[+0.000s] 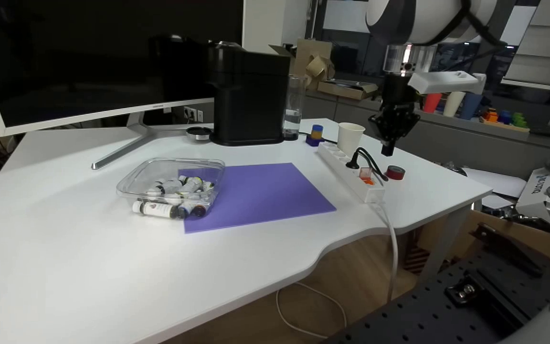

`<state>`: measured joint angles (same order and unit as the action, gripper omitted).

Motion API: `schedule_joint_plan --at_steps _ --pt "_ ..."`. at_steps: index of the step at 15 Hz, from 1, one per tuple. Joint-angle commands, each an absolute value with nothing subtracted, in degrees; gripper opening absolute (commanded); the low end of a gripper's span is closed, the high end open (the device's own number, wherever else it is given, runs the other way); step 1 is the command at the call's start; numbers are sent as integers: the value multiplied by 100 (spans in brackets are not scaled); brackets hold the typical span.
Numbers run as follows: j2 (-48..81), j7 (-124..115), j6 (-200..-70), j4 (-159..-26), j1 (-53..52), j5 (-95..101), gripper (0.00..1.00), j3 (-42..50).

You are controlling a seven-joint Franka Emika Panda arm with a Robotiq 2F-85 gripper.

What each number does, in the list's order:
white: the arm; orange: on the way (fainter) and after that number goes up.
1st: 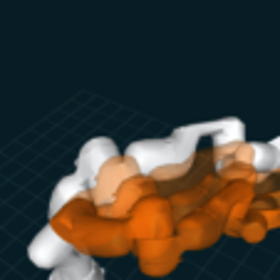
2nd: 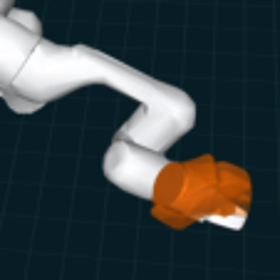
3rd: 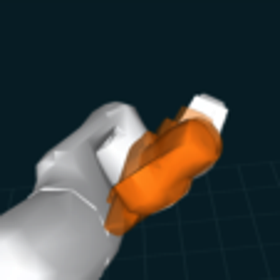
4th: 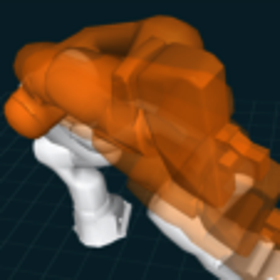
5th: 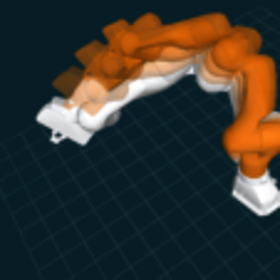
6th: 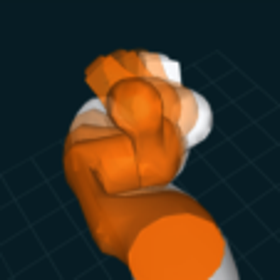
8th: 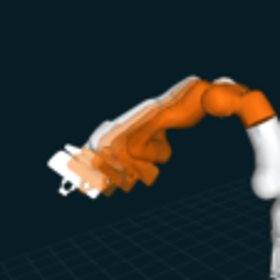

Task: Turn on and off the orange switch on the extension adapter

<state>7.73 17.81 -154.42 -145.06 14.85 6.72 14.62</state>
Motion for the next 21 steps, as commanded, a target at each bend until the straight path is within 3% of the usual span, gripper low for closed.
schedule_joint_plan --at_steps 1,21 --pt "1039 1683 -15520 -14416 1565 518 0 1426" --pt "2292 1690 -16299 -13832 1817 180 0 998"
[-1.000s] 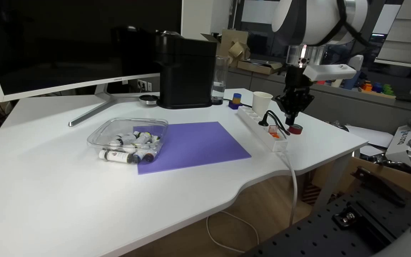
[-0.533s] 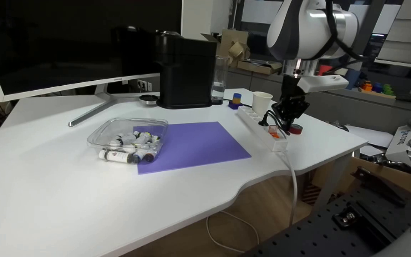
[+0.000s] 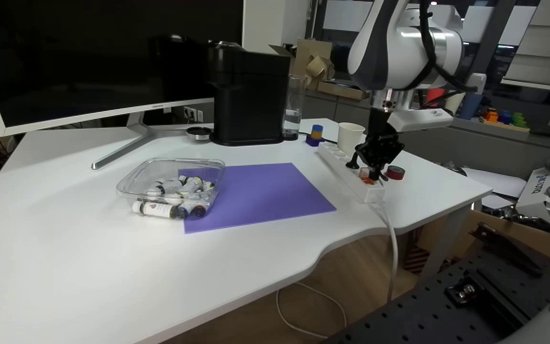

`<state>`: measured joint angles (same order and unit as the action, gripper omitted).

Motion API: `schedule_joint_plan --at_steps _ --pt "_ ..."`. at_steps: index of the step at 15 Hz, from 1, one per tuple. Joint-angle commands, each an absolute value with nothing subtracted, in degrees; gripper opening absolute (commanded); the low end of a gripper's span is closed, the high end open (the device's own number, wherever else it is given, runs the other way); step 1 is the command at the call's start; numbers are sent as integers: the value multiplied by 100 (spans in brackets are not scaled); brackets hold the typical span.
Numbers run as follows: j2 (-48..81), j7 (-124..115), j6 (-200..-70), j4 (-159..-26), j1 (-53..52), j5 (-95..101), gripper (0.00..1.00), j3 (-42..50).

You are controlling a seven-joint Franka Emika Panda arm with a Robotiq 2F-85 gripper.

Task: Turn on and off the orange switch on the extension adapter

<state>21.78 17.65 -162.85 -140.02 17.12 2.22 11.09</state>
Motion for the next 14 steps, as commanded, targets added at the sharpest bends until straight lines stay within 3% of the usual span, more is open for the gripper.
schedule_joint_plan --at_steps 1,14 --pt "2312 1683 -16311 -13816 1819 186 0 985" --pt "2601 1688 -16304 -13650 1927 118 0 865"
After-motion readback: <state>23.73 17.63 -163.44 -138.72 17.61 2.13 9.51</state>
